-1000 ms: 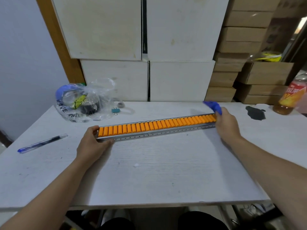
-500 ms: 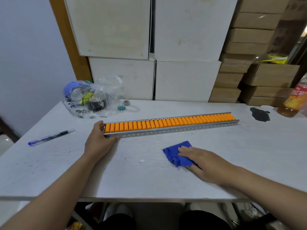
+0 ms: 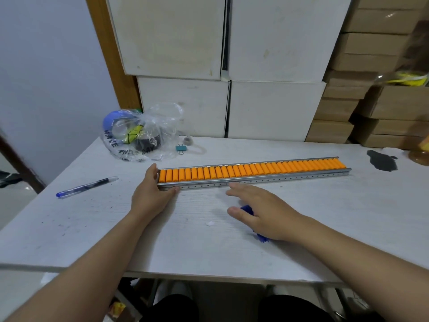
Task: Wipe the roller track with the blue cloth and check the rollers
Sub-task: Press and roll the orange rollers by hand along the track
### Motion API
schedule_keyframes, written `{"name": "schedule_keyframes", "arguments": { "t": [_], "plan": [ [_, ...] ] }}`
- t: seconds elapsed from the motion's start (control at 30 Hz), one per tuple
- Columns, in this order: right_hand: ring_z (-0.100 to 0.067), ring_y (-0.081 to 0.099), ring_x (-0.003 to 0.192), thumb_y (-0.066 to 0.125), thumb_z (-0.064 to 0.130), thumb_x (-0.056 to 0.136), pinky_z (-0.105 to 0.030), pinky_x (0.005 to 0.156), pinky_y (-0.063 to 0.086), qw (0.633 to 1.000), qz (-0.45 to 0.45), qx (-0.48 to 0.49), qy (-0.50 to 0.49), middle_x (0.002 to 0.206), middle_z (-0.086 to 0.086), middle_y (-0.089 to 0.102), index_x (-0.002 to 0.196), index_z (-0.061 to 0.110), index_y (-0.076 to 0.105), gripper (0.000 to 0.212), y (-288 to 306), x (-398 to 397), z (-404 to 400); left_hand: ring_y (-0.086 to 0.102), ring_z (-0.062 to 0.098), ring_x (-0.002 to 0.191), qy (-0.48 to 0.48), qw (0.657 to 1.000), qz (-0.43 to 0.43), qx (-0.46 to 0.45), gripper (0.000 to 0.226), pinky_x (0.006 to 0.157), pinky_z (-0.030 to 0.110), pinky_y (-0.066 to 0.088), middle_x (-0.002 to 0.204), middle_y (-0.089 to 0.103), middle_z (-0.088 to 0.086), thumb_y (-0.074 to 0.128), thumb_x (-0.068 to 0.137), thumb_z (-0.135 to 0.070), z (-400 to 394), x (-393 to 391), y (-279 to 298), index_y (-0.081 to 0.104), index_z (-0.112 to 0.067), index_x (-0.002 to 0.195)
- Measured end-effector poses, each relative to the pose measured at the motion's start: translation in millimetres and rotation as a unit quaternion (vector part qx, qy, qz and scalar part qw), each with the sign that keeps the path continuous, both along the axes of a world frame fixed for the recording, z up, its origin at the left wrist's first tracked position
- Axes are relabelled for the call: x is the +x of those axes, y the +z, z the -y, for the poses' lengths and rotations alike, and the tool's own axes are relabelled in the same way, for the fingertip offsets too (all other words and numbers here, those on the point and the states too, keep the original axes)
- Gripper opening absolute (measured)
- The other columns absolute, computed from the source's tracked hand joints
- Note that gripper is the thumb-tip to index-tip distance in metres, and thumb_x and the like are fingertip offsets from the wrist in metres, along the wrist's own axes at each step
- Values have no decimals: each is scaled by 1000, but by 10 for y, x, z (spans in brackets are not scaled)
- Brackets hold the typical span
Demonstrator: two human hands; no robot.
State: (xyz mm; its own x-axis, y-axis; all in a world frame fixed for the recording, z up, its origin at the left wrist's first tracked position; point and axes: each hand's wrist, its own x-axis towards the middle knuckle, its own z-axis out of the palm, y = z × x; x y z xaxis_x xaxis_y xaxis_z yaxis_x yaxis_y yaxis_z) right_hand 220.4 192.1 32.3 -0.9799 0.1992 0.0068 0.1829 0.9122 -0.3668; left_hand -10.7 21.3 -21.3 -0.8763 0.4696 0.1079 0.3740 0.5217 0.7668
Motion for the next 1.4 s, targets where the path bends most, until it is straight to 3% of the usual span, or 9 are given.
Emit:
{"name": "schedule_keyframes", "arguments": {
  "t": [0.2,0.43,0.6,0.7,0.73,0.8,0.87,1.2,1.4],
  "plan": [
    [-3,10,145,34,53,96,-20,112,7,999,7,-14,37,159,12,14,149,31,25,58,4,-296,178,48,19,126,15,1000,-12,6,85,94,37,37,140,50,-3,77,74,-35,-41,10,-4,29,-23,144],
    [-19,23,144,34,46,99,-33,116,14,994,-59,-42,77,156,-6,27,145,15,34,56,27,-1173,662,46,21,132,-12,999,-3,-45,99,96,37,37,152,36,-6,68,80,-35,-36,-56,-17,1,-23,151],
    [-30,45,122,20,48,96,-46,108,29,995,-51,-54,67,131,-9,51,135,10,39,58,-163,-1710,877,52,27,123,25,999,0,-41,54,92,30,40,125,55,5,56,88,5,-51,-65,-98,39,-3,138],
    [-29,45,120,17,34,100,-42,107,29,995,-49,-21,82,131,-10,49,147,20,19,50,-244,-1747,835,48,14,123,7,998,-19,-56,64,103,17,24,125,47,-1,49,95,-10,-87,-3,-16,12,-7,148],
    [-28,44,121,18,31,100,-42,107,28,995,-53,-10,85,133,-9,48,147,22,18,48,-248,-1723,799,52,16,118,2,997,-33,-69,70,102,22,25,129,49,-1,48,96,-21,-82,-8,8,5,-7,148],
    [-24,37,133,23,28,101,-41,112,22,995,-59,-8,82,144,-9,44,143,14,30,46,-260,-1668,718,60,23,109,-3,997,-34,-72,86,85,35,35,137,50,-6,55,90,-32,-57,-41,3,-4,-11,149],
    [-20,28,140,26,28,101,-39,116,16,995,-60,10,77,151,-8,36,141,9,39,46,-283,-1592,616,59,21,114,8,999,-15,-47,96,79,35,37,146,42,-14,60,84,-31,-29,-67,-7,-10,-18,150],
    [-17,30,141,30,26,102,-25,112,17,996,-75,32,-17,152,-3,38,140,11,43,43,-331,-859,-284,37,15,138,0,1000,5,-18,106,99,42,38,154,33,-11,74,76,-40,-9,-96,-70,0,-22,150],
    [-15,29,141,32,30,101,-29,113,20,989,-50,61,-123,154,2,34,145,20,35,46,-346,-178,-1024,37,16,138,-1,1000,0,-14,103,101,45,38,154,33,-10,74,77,-40,-16,-103,-84,3,-22,150]
  ]
}}
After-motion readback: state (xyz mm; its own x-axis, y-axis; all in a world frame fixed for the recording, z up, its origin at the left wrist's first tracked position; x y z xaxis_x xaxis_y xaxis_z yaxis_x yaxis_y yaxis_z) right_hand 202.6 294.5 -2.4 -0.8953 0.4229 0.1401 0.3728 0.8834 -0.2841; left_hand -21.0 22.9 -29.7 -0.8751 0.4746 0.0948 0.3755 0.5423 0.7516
